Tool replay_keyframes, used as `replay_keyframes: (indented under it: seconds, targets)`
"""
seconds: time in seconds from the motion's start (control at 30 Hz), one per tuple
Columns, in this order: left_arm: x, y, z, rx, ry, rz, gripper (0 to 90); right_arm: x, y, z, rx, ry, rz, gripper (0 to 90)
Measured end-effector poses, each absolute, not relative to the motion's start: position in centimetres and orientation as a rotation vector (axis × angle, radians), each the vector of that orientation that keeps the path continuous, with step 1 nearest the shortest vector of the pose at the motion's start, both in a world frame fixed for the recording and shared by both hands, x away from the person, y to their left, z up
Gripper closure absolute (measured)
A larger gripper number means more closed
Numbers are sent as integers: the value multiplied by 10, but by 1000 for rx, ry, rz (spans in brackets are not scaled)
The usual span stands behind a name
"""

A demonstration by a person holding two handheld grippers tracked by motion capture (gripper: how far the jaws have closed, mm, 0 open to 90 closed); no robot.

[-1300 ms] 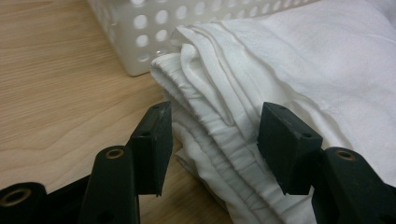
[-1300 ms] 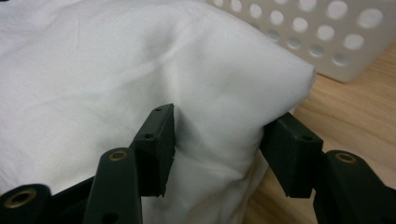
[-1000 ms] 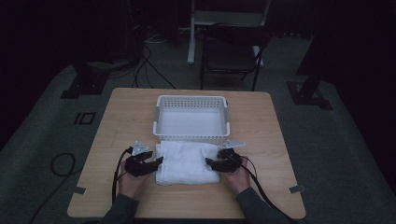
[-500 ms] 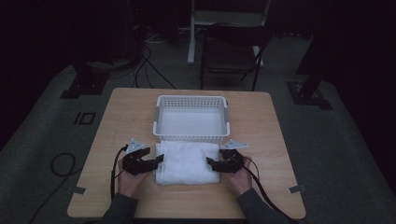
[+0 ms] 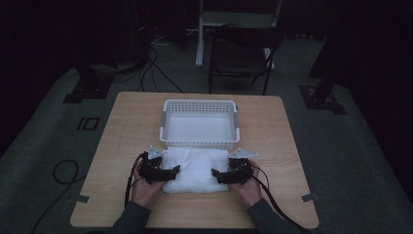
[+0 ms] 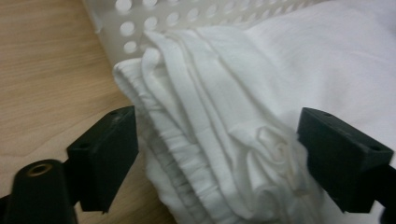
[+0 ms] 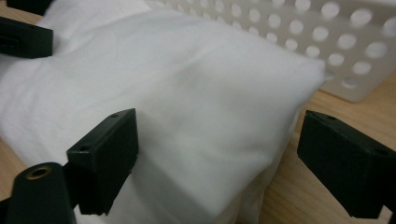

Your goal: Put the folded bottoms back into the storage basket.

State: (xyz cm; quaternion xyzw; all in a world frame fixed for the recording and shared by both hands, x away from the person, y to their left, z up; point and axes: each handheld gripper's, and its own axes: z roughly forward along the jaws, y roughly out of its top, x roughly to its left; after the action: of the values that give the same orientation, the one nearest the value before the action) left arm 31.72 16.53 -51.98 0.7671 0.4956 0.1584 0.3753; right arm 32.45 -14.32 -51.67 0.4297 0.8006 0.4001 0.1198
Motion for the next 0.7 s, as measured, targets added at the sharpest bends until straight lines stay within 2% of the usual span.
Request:
replay_keyframes:
  seconds: [0.23, 0.47, 0.6, 0.7]
  targets:
    - [323, 169, -532, 1957, 1308, 313, 48, 340, -146, -533, 1383, 2395, 1131, 96]
    - [333, 179, -546, 1908, 1319, 120, 32, 349, -150, -542, 1453, 2445, 1199, 99]
    - [335, 180, -548, 1899, 1304, 66, 50, 352, -153, -547, 1493, 2466, 1258, 133]
    - [335, 181, -549, 1885, 1281, 22, 113, 352, -153, -547, 1493, 2475, 1283, 173]
